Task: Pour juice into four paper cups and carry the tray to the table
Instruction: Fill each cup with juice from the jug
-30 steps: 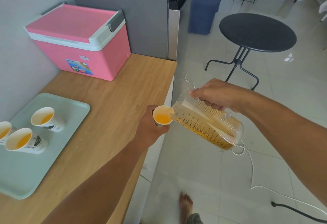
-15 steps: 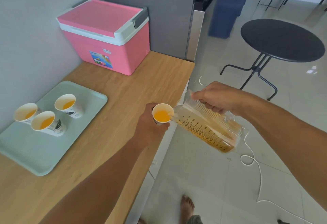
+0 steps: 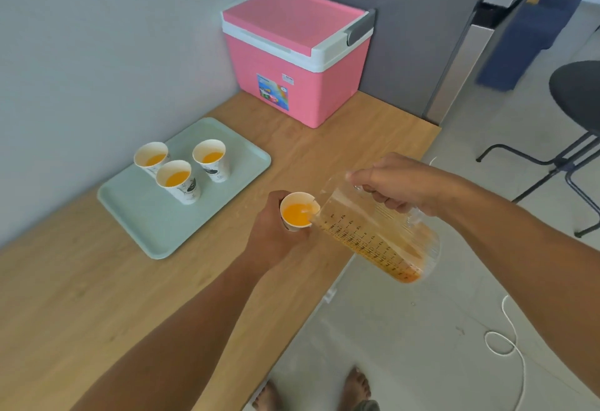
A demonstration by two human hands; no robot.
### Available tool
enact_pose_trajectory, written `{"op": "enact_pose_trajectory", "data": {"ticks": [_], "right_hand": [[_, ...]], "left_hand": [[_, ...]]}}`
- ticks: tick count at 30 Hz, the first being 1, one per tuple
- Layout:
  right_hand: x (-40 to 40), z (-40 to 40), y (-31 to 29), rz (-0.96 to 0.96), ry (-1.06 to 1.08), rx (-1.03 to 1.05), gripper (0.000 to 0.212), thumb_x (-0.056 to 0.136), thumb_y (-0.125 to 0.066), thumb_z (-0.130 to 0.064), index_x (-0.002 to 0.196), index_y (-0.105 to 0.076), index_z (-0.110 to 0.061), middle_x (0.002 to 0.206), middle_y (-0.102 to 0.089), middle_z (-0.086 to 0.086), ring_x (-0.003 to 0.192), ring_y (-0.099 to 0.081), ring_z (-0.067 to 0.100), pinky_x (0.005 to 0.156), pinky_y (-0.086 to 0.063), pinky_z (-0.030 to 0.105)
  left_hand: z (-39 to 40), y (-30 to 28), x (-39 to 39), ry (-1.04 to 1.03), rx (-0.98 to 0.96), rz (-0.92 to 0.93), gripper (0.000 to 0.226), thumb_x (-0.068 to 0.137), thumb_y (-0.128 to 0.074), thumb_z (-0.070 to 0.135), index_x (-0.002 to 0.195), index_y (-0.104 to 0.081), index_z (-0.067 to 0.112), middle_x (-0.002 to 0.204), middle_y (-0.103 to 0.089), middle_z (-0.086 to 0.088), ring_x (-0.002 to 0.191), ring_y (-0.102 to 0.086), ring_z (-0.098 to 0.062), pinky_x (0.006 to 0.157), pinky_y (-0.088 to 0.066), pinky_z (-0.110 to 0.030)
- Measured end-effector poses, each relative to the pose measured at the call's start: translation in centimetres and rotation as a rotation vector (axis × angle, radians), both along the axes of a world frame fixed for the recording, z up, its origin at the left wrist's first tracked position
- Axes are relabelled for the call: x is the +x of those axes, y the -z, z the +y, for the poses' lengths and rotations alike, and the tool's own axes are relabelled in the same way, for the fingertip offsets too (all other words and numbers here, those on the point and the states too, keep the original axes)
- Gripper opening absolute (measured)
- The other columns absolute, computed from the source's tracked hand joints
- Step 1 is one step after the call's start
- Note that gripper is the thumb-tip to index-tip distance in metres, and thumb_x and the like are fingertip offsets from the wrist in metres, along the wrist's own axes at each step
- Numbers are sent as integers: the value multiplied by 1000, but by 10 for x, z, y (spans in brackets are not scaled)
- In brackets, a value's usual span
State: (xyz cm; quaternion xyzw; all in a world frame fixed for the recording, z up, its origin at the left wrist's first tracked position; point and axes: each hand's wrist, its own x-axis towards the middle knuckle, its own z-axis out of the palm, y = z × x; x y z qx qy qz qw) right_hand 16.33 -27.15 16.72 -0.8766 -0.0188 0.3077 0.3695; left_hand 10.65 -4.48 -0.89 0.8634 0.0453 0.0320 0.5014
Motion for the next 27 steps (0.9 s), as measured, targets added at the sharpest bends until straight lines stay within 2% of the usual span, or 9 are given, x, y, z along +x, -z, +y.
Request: {"op": "enact_pose_trajectory", "data": {"ticks": [4,7,10,14,17,21,25,27], "right_hand": [[1,29,4,7,-54,27,44,95,-63,-48,63,-43,-26,56,-40,-7,47,-30,11,51,-25,28],[2,48,7,1,-81,61,44,94,-62,-49,61,-43,-27,56,-38,-7,47,-29,12,51,-25,29],[1,63,10,-2,-101,114,45,95,-61,-49,59,-42,-29,56,-36,-7,48,-28,12,52,-24,31],[-1,77,16,-19,-60,238,50,96,-61,-47,55,-41,-29,58,-34,-7,52,-26,14,54,-22,33],[-4,85,20,-46,-8,351,50,100,-61,-43,60,-36,-27,58,-31,-5,52,-24,15,54,-20,34],[-7,90,27,-40,60,565,56,104,-60,-36,57,-32,-24,57,-25,-4,51,-22,14,52,-19,31],[-6,97,33,-32,118,727,53,105,-58,-31,60,-33,-20,59,-24,-1,51,-24,12,51,-22,28],[-2,100,34,-42,134,774,52,105,-58,-30,61,-34,-19,60,-24,0,52,-24,13,50,-23,27]], "left_hand": [[26,-1,-13,-66,13,4,75,68,-94,26,128,-49,27,115,-64,17,103,-61,3,77,-47,-13],[43,-4,-22,-113,17,18,73,68,-95,30,125,-49,31,113,-61,25,104,-58,8,77,-46,-11],[58,-10,-29,-151,26,26,75,69,-94,33,125,-44,36,114,-59,25,105,-58,4,78,-48,-18],[77,-21,-32,-211,25,47,80,69,-93,38,131,-43,33,118,-60,17,102,-60,1,76,-49,-19],[93,-35,-30,-218,23,56,89,69,-92,43,140,-40,34,124,-63,10,104,-64,-10,83,-51,-26],[120,-67,-21,-172,100,57,81,73,-90,37,140,-46,30,124,-63,9,109,-62,-11,87,-49,-29],[155,-105,2,-142,206,89,76,74,-88,32,138,-46,28,124,-59,6,105,-61,-12,73,-45,-18],[175,-124,20,-143,272,89,78,70,-89,34,136,-47,27,122,-58,5,103,-61,-16,72,-45,-20]]}}
